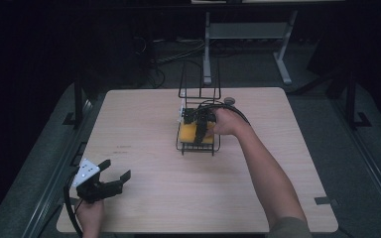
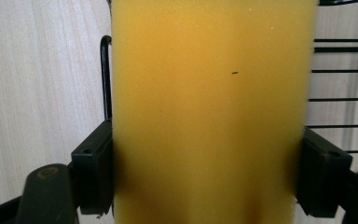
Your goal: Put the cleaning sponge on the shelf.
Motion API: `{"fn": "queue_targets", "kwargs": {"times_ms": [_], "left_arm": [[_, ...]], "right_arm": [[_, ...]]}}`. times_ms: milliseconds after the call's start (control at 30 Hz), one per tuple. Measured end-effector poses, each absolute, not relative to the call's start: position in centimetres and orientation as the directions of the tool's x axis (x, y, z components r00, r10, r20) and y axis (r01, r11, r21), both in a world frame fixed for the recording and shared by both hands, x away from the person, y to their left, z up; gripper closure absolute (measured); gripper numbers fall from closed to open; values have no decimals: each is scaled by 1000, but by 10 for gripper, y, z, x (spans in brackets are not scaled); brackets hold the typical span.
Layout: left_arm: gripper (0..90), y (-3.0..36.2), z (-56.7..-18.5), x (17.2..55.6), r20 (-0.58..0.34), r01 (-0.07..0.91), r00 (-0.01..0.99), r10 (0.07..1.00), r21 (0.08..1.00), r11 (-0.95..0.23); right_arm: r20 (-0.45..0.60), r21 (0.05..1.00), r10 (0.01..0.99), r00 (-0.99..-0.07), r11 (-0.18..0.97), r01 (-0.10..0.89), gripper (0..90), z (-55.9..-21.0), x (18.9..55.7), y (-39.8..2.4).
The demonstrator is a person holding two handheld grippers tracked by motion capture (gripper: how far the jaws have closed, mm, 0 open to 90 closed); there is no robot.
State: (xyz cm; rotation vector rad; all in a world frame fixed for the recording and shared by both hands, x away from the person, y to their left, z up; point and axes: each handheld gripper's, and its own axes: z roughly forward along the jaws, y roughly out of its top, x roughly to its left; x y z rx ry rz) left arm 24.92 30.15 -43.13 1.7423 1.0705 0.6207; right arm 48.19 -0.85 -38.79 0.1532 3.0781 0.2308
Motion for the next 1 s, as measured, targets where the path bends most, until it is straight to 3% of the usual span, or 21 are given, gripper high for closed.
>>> {"fn": "queue_targets", "kwargs": {"times_ms": [1000], "left_arm": [[130, 301, -432, 250, -64, 387, 483, 873, 910, -147]], "right_arm": [[-29, 148, 102, -994, 984, 97, 204, -402, 493, -10]]}}
